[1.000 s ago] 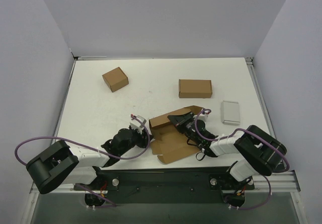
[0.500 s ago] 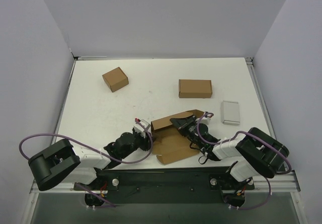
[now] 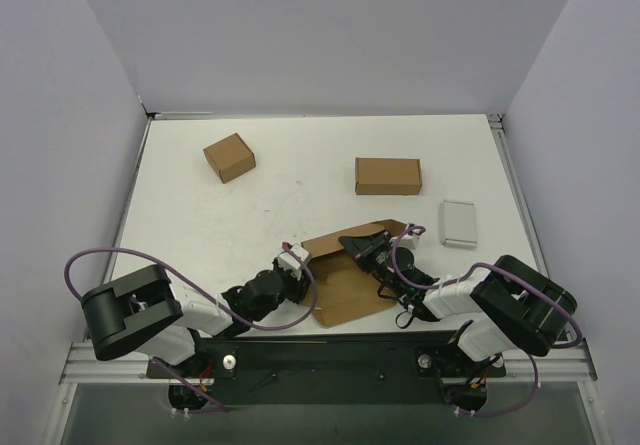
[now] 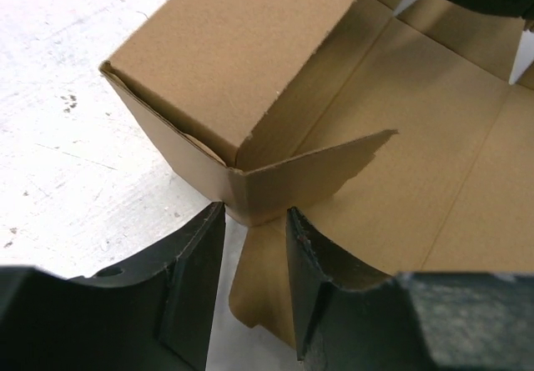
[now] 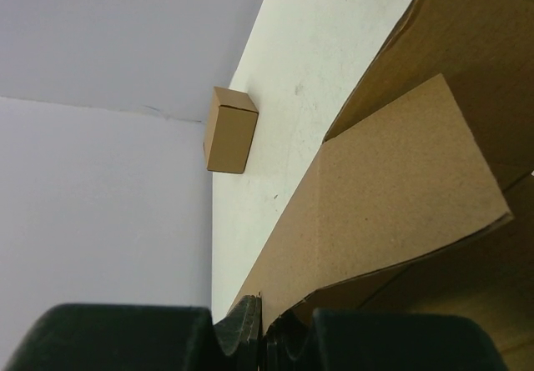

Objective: Fold the paper box

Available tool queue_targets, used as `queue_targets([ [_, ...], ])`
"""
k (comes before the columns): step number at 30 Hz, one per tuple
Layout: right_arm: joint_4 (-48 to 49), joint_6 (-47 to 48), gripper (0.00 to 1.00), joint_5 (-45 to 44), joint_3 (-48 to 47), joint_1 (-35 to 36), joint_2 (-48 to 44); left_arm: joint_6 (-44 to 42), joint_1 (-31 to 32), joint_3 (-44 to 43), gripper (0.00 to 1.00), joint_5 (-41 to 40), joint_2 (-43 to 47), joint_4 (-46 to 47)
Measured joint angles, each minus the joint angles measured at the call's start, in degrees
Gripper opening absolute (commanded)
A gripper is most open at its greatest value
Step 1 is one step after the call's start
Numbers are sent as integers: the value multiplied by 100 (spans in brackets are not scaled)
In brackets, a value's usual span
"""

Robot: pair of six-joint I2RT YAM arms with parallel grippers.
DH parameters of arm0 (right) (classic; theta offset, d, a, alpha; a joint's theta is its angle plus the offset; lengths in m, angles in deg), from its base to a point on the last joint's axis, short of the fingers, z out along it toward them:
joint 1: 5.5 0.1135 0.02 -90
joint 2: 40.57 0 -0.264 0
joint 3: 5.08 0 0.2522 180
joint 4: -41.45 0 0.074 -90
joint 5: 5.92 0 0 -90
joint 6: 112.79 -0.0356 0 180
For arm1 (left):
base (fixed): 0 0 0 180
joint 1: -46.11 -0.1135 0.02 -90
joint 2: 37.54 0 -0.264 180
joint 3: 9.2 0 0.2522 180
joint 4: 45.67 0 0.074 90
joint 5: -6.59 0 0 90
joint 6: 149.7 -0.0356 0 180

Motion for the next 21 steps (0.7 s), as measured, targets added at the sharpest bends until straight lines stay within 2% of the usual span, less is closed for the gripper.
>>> queue_targets([
  [8, -9, 4, 0, -28, 0, 31, -24, -20, 50, -66, 43, -704, -330, 452],
  [21, -11, 7, 0, -214, 0, 42, -24, -66, 57, -251, 43, -1071, -1091, 1266],
])
